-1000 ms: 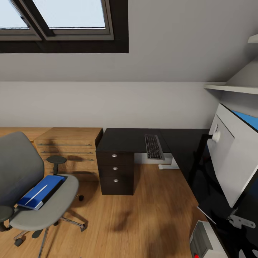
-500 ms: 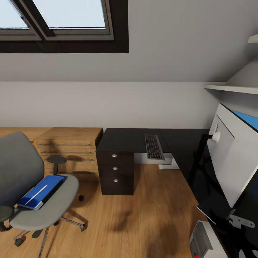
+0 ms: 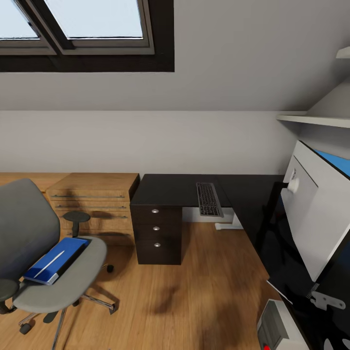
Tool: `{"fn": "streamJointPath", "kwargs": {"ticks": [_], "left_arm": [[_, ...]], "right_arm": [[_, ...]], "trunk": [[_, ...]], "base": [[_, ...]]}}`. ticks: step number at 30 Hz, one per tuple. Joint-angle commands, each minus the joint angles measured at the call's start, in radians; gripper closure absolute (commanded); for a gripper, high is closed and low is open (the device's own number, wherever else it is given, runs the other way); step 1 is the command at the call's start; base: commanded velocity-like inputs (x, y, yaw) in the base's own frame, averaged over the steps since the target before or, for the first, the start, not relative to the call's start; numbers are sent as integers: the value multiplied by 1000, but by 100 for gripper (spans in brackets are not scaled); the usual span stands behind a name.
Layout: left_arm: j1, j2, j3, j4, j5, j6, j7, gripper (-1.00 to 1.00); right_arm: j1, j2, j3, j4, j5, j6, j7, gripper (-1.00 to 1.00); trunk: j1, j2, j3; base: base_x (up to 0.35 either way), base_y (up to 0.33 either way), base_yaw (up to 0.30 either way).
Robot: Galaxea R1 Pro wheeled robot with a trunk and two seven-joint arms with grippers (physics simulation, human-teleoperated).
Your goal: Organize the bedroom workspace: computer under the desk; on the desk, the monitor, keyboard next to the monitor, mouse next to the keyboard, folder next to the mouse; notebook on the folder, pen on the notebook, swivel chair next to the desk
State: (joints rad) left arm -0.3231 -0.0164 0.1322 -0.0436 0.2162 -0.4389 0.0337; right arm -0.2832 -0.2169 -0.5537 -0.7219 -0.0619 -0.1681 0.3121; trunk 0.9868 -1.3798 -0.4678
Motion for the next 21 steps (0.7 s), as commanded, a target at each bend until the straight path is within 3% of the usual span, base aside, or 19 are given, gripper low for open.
{"fn": "streamJointPath", "kwargs": {"ticks": [1, 21], "left_arm": [[-1, 0, 7, 1, -5, -3, 2, -100], [-1, 0, 7, 1, -5, -3, 2, -100]], "right_arm": [[0, 1, 0, 44, 0, -2, 12, -100], [-1, 1, 0, 44, 1, -2, 13, -100]], "trunk": [[0, 0, -1], [0, 0, -1]], "base": [[0, 0, 0], [0, 0, 0]]}}
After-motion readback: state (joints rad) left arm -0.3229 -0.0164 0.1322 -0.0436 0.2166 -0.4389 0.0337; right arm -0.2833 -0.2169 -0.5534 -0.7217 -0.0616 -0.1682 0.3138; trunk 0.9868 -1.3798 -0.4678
